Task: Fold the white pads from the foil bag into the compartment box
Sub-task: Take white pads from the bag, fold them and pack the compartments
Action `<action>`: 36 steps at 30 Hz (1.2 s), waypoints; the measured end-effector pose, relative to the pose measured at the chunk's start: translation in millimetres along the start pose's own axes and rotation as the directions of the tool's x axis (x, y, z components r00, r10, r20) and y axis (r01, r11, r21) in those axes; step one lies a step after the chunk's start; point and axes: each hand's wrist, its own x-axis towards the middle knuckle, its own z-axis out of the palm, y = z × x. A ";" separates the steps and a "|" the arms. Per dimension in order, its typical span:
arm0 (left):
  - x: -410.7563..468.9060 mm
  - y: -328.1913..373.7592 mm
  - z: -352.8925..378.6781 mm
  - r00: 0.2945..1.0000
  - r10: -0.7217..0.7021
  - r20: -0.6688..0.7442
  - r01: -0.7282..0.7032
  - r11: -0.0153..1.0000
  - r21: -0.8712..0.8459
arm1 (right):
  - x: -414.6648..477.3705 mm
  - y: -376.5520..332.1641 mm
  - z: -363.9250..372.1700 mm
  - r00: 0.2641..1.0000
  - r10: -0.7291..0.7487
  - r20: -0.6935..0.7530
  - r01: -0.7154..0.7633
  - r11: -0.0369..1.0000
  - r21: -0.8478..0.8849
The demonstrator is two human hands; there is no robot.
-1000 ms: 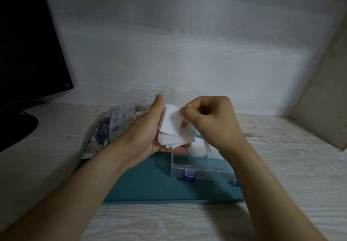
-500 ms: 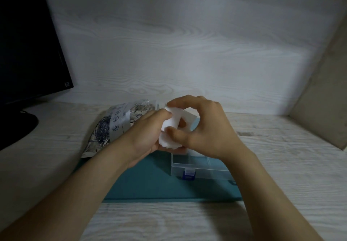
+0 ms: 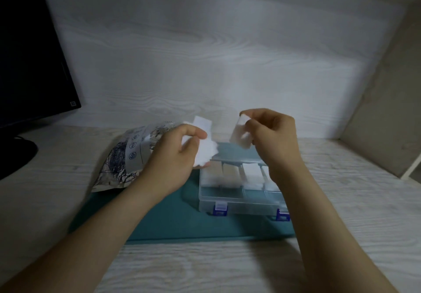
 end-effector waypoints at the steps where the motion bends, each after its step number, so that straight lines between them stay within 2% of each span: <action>1: 0.7 -3.5 -0.7 0.996 0.081 -0.040 -0.077 0.991 0.108 | 2.5 6.6 -3.5 0.999 0.031 0.027 -0.028 0.994 -0.109; 4: -2.7 -6.7 3.2 0.955 0.285 -0.086 -0.243 0.914 0.326 | 6.2 22.7 -7.1 0.975 0.119 0.187 -0.028 0.905 -0.424; 8: -8.9 -8.1 11.3 0.925 0.374 -0.061 -0.320 0.857 0.403 | 6.3 27.4 -6.2 0.956 0.186 0.227 -0.050 0.865 -0.500; 14: -12.4 -15.3 16.9 0.926 0.374 0.049 -0.358 0.830 0.427 | 7.2 32.2 -2.2 0.951 0.177 0.253 -0.002 0.824 -0.567; 20: -14.5 -17.7 19.5 0.921 0.371 0.116 -0.382 0.804 0.455 | 4.4 35.7 5.5 0.965 0.077 0.250 0.103 0.765 -0.636; 28: -15.1 -18.9 18.4 0.925 0.356 0.136 -0.376 0.796 0.474 | 1.4 42.1 17.7 0.953 0.015 0.303 0.227 0.630 -0.743; 34: -14.7 -18.9 17.7 0.930 0.343 0.132 -0.364 0.812 0.456 | 0.5 42.0 18.5 0.933 0.000 0.359 0.319 0.463 -0.827; 36: -14.8 -18.0 17.2 0.936 0.332 0.120 -0.350 0.825 0.443 | -0.6 40.7 18.1 0.915 0.015 0.403 0.356 0.439 -0.825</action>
